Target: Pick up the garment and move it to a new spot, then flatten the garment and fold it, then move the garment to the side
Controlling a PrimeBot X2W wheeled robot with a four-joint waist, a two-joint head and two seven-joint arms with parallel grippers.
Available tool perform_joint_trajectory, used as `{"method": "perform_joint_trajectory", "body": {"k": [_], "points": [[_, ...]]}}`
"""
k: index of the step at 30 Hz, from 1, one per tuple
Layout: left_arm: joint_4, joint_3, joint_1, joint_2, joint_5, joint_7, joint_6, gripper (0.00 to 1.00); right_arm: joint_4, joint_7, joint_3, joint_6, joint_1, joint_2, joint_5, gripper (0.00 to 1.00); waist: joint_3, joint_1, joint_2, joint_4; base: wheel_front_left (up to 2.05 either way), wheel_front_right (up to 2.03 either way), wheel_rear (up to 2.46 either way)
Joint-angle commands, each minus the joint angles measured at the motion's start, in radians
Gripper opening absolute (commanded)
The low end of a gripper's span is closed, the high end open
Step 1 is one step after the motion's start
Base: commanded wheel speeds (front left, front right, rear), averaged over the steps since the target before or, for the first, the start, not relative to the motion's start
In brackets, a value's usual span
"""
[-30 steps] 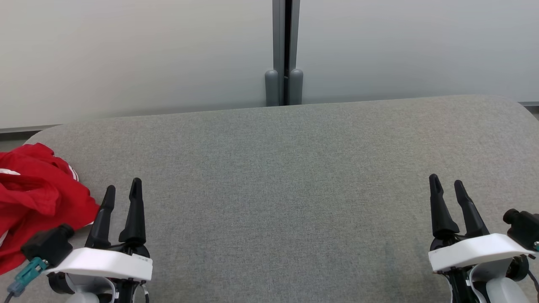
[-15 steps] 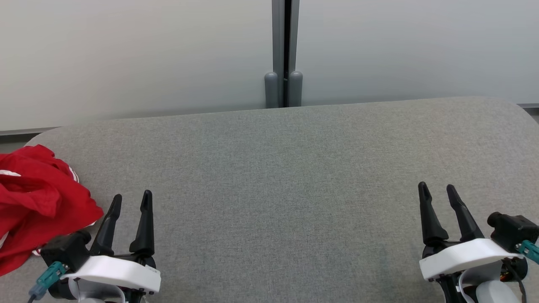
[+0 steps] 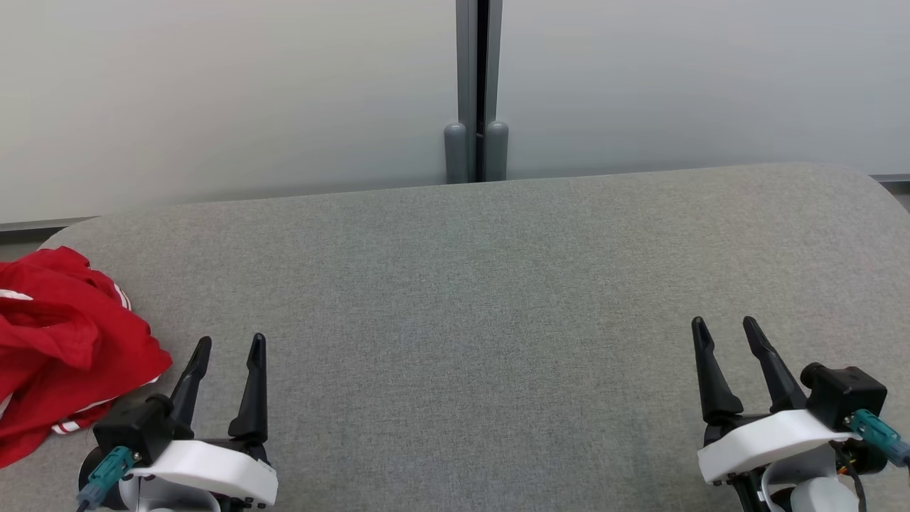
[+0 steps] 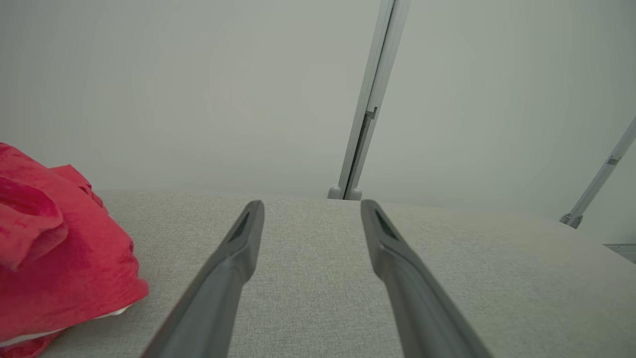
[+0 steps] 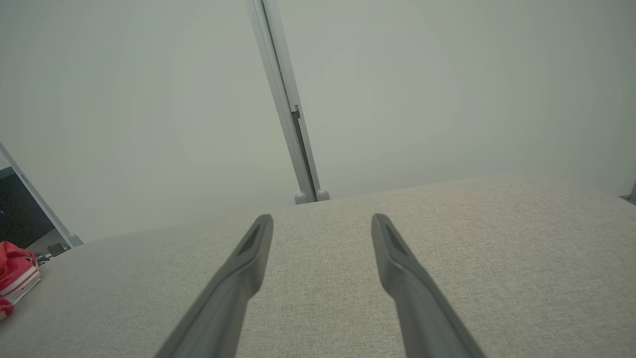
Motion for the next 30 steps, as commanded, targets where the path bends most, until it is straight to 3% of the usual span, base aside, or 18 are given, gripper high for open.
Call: {"method": "perform_joint_trajectory", "body": {"k": [1, 30], "points": [[0.0, 0.001, -0.002, 0.008, 0.027, -0.008, 0.004, 1.0, 0.001, -0.009, 0.002, 0.0, -0.004, -0.002, -0.027, 1.0, 0.0, 0.0, 0.0, 0.0, 0.0, 0.0, 0.0], [0.052, 0.005, -0.005, -0.006, 0.213, -0.063, -0.001, 1.0, 0.016, -0.039, 0.006, 0.0, 0.017, 0.019, -0.2, 1.0, -0.002, 0.0, 0.0, 0.006, 0.0, 0.0, 0.0]]}}
